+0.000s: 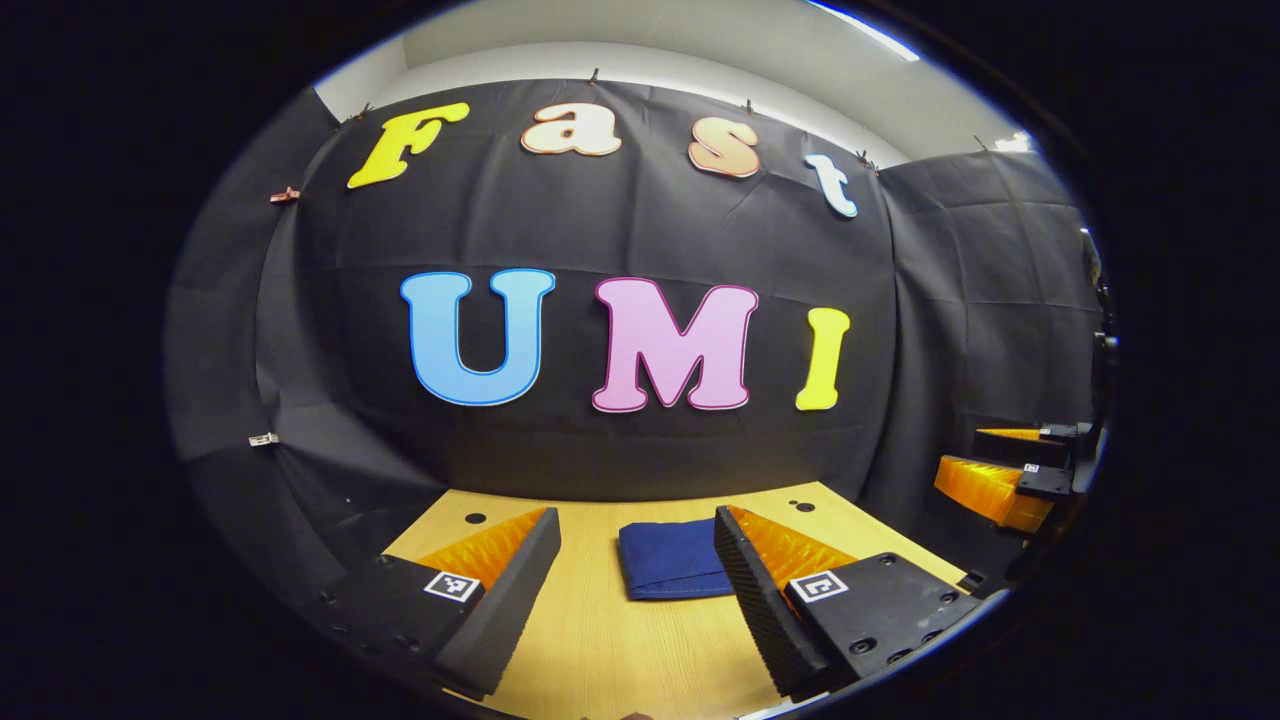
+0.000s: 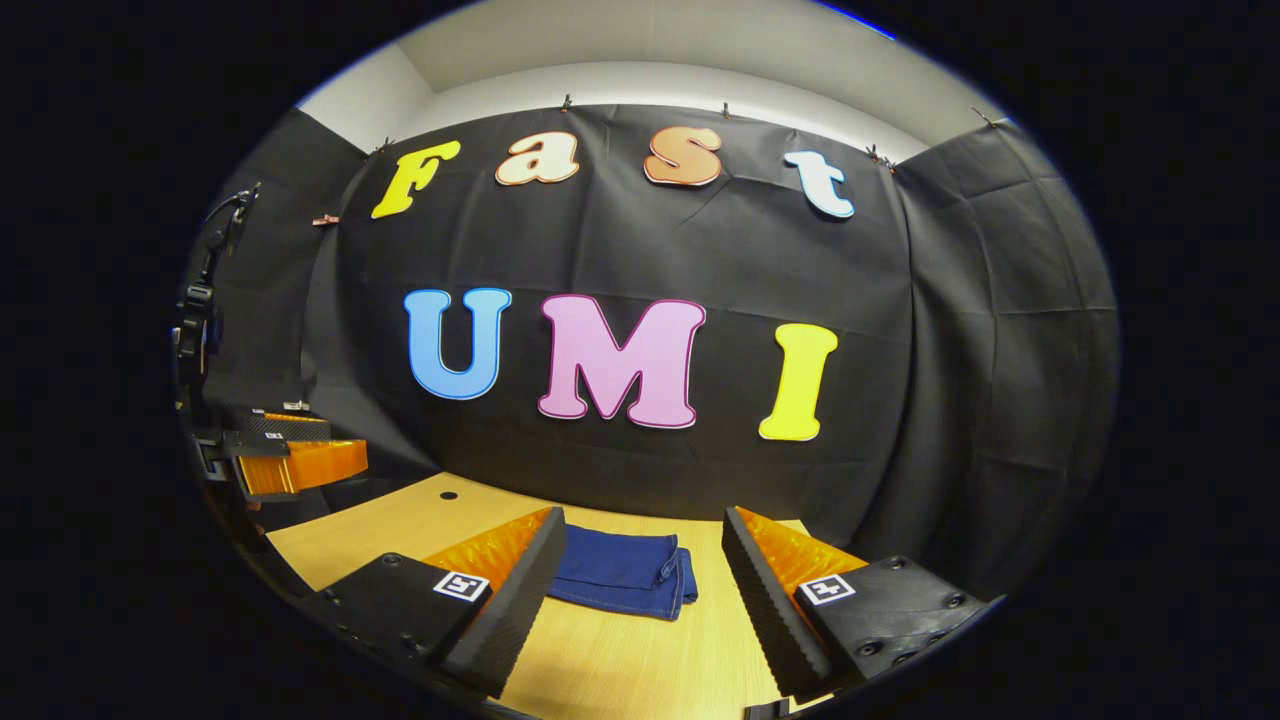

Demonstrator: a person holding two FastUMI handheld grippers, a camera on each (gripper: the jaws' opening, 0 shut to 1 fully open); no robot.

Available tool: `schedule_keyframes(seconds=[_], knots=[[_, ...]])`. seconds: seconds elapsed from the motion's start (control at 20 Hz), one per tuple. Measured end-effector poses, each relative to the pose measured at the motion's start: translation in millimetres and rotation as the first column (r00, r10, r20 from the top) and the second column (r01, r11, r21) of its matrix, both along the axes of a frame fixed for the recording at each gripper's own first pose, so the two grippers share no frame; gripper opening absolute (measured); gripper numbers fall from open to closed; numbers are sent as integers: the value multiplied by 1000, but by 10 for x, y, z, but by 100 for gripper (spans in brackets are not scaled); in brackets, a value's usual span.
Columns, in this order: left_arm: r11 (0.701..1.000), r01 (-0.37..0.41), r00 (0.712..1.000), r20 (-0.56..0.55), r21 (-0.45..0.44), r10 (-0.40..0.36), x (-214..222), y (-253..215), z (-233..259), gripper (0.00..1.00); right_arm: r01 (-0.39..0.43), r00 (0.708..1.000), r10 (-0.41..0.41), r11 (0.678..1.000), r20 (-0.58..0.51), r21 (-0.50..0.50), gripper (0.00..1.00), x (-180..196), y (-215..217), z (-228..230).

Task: Grasp the waist and the cuffs of the jeans and fold them to make the two legs overlap; first hold the waist and fold one-third of the jeans toward the cuffs, then hold the cuffs and fold the remaining one-third in the same direction to finish folding.

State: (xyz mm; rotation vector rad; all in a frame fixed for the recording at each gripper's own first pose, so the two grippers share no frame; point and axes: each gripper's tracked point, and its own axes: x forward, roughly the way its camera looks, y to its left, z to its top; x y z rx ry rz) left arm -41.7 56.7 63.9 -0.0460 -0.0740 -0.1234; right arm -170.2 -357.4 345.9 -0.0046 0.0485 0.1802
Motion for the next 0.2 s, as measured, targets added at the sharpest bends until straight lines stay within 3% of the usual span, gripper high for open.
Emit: schedule_keyframes(seconds=[0.2], knots=[[1000, 5, 1000, -6, 8, -5, -17, 12, -43, 96, 2, 1000, -3, 1000, -12, -8, 96, -37, 42, -38]])
